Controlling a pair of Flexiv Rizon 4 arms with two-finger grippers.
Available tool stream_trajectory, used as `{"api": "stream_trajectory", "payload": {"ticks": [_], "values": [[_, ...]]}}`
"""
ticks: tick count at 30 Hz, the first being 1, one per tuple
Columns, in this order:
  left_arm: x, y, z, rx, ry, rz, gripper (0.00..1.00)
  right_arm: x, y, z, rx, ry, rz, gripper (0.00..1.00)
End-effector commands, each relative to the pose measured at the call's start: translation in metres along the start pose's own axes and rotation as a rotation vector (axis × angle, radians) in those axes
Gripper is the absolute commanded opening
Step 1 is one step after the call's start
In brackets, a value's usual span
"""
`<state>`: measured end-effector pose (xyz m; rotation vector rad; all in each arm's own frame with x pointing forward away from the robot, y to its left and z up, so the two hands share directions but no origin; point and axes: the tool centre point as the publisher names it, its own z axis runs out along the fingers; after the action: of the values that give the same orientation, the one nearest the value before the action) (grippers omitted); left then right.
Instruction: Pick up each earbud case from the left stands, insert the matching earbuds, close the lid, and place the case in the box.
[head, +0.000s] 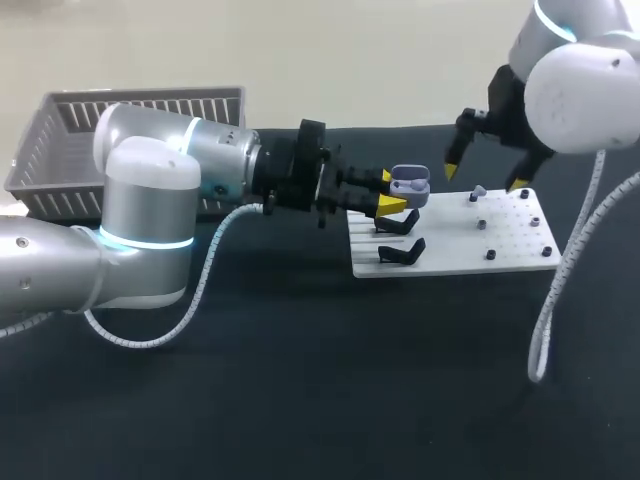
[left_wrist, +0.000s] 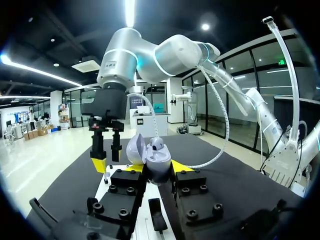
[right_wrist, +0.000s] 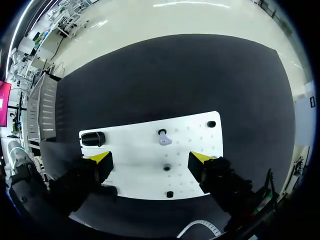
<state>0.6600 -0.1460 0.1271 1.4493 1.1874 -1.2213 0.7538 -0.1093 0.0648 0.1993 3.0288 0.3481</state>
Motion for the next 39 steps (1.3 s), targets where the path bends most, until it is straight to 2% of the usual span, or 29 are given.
{"api": "stream_trajectory", "payload": {"ticks": [1, 4, 6, 12, 15, 34, 39], "values": [[0.001, -0.001, 0.000, -0.005, -0.002, 0.002, 0.00, -0.005, -0.001, 0.008, -0.007, 0.018, 0.006, 0.95], [0.001, -0.001, 0.000, -0.005, -0.002, 0.002, 0.00, -0.006, -0.004, 0.011, -0.009, 0.023, 0.017, 0.82], [0.001, -0.001, 0.000, -0.005, -0.002, 0.002, 0.00, -0.006, -0.005, 0.012, -0.009, 0.024, 0.021, 0.67], [0.001, -0.001, 0.000, -0.005, -0.002, 0.002, 0.00, -0.005, -0.005, 0.018, 0.003, 0.032, 0.021, 0.60], [0.001, -0.001, 0.000, -0.005, -0.002, 0.002, 0.00, -0.006, -0.007, 0.022, 0.007, 0.039, 0.026, 0.51], [0.001, -0.001, 0.000, -0.005, -0.002, 0.002, 0.00, -0.014, -0.017, 0.033, 0.027, 0.051, 0.070, 0.38], [0.001, -0.001, 0.000, -0.005, -0.002, 0.002, 0.00, -0.014, -0.017, 0.033, 0.024, 0.055, 0.070, 0.32]]}}
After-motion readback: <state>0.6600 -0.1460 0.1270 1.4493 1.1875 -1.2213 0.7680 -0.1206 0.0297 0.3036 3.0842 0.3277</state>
